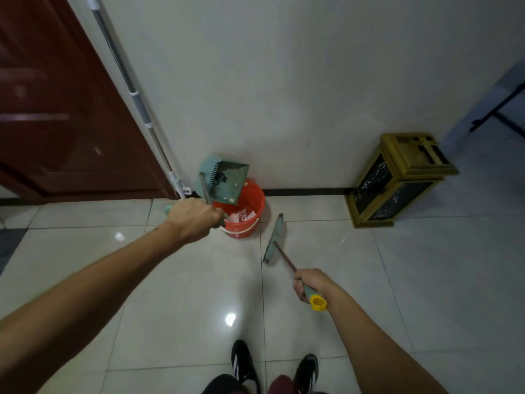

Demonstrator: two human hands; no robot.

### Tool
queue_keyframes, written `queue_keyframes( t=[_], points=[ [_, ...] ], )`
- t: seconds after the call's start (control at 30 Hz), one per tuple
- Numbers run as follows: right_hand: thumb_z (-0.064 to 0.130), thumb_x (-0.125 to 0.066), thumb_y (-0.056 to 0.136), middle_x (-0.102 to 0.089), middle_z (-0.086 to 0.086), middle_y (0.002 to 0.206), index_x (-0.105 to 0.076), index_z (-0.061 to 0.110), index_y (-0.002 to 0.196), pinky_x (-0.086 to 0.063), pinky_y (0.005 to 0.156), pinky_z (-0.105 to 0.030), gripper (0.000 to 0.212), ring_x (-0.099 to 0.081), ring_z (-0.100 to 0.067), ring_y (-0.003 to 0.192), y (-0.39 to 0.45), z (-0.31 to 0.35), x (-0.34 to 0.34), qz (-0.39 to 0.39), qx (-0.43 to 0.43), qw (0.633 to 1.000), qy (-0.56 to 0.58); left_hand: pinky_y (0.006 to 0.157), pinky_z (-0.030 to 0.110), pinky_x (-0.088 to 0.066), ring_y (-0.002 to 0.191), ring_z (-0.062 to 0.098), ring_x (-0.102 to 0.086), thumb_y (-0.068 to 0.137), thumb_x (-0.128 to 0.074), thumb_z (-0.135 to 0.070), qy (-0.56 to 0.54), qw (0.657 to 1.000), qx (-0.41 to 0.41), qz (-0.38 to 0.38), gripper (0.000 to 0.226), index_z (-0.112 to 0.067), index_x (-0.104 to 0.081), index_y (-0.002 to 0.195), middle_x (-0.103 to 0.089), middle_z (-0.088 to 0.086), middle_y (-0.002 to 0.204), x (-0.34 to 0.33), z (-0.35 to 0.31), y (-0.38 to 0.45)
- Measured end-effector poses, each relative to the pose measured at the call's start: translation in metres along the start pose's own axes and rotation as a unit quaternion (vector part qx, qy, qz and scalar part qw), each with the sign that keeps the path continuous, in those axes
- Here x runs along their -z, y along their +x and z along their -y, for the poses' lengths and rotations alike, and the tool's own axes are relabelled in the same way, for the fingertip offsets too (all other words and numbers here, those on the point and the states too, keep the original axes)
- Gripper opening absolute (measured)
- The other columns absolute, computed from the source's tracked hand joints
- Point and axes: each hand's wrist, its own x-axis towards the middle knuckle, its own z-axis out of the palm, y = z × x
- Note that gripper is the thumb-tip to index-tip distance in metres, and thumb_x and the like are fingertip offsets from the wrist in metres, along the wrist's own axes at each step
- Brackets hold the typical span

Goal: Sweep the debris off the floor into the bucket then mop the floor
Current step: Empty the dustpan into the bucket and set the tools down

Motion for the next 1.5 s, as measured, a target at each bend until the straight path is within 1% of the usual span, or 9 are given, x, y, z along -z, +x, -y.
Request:
queue_keyframes(
  t=[0.3,0.5,0.73,0.83,0.97,1.07,1.23,1.37,1.5],
  points=[
    [-0.003,-0.041,0.096,-0.043,-0.006,0.043,-0.047,0.003,0.083,-0.033,0.03,-0.014,0.015,-0.038,-0.009,0.027,0.005,0.018,0.03,0.013,0.003,1.0,-0.005,0.067,0.037,-0.041,0.109,0.035,-0.067,0.101,-0.053,-0.018,0.041,0.991,-0.092,0.091,0.03,-0.017,-0.064,0.129,-0.071,0.009,0.117,0.004,-0.074,0.014],
    [-0.002,-0.042,0.096,-0.047,-0.007,0.047,-0.048,0.002,0.084,-0.034,0.03,-0.014,0.013,-0.041,-0.009,0.028,0.01,0.026,0.061,0.028,-0.017,0.999,-0.004,0.068,0.037,-0.042,0.108,0.034,-0.068,0.102,-0.053,-0.02,0.069,0.989,-0.1,0.079,0.032,-0.018,-0.064,0.132,-0.071,0.008,0.118,0.02,-0.085,0.028],
    [-0.001,-0.041,0.096,-0.045,-0.007,0.044,-0.045,0.004,0.078,-0.033,0.03,-0.013,0.02,-0.039,-0.009,0.026,0.011,0.029,0.075,0.03,-0.011,0.999,-0.014,0.077,0.037,-0.055,0.096,0.031,-0.071,0.102,-0.054,-0.022,0.067,0.994,-0.064,0.054,0.02,-0.02,-0.07,0.114,-0.074,0.006,0.104,0.035,-0.089,0.044],
    [-0.001,-0.041,0.096,-0.045,-0.007,0.044,-0.046,0.003,0.078,-0.033,0.031,-0.013,0.019,-0.039,-0.009,0.026,0.012,0.03,0.079,0.027,-0.003,1.0,-0.015,0.064,0.034,-0.046,0.095,0.028,-0.071,0.102,-0.055,-0.026,0.065,0.994,-0.075,0.049,0.021,-0.02,-0.071,0.114,-0.074,0.004,0.104,0.033,-0.104,0.046],
    [-0.003,-0.041,0.095,-0.044,-0.008,0.048,-0.047,0.002,0.078,-0.033,0.031,-0.013,0.019,-0.039,-0.009,0.026,0.012,0.03,0.083,0.025,0.005,0.999,-0.019,0.063,0.036,-0.045,0.097,0.031,-0.071,0.101,-0.054,-0.023,0.059,0.99,-0.105,0.066,0.024,-0.021,-0.069,0.12,-0.074,0.004,0.106,0.026,-0.13,0.041],
    [-0.002,-0.042,0.095,-0.046,-0.008,0.048,-0.048,0.001,0.08,-0.034,0.032,-0.013,0.017,-0.039,-0.009,0.027,0.011,0.031,0.089,0.03,0.005,0.999,-0.025,0.068,0.038,-0.051,0.1,0.033,-0.07,0.101,-0.053,-0.022,0.036,0.993,-0.089,0.068,0.027,-0.022,-0.068,0.123,-0.073,0.005,0.108,0.027,-0.137,0.041],
    [-0.002,-0.042,0.095,-0.047,-0.008,0.046,-0.048,0.001,0.083,-0.034,0.032,-0.014,0.014,-0.04,-0.01,0.029,0.01,0.034,0.098,0.049,0.0,0.998,-0.031,0.069,0.037,-0.047,0.103,0.032,-0.07,0.102,-0.054,-0.024,0.044,0.995,-0.07,0.054,0.026,-0.019,-0.069,0.122,-0.072,0.007,0.113,0.045,-0.136,0.042],
    [-0.001,-0.042,0.096,-0.047,-0.009,0.05,-0.048,0.0,0.084,-0.035,0.032,-0.015,0.013,-0.041,-0.01,0.03,0.011,0.034,0.106,0.057,-0.001,0.998,-0.025,0.075,0.04,-0.053,0.1,0.035,-0.069,0.099,-0.054,-0.016,-0.002,1.0,0.003,0.018,0.025,-0.019,-0.068,0.119,-0.072,0.008,0.108,0.063,-0.126,0.039],
    [-0.001,-0.041,0.095,-0.047,-0.009,0.054,-0.048,-0.001,0.086,-0.034,0.032,-0.015,0.012,-0.041,-0.01,0.031,0.008,0.039,0.116,0.059,0.009,0.998,-0.009,0.062,0.039,-0.046,0.09,0.034,-0.069,0.099,-0.054,-0.026,-0.075,0.995,0.069,-0.022,0.021,-0.022,-0.065,0.116,-0.071,0.008,0.101,0.086,-0.121,0.042]
  ],
)
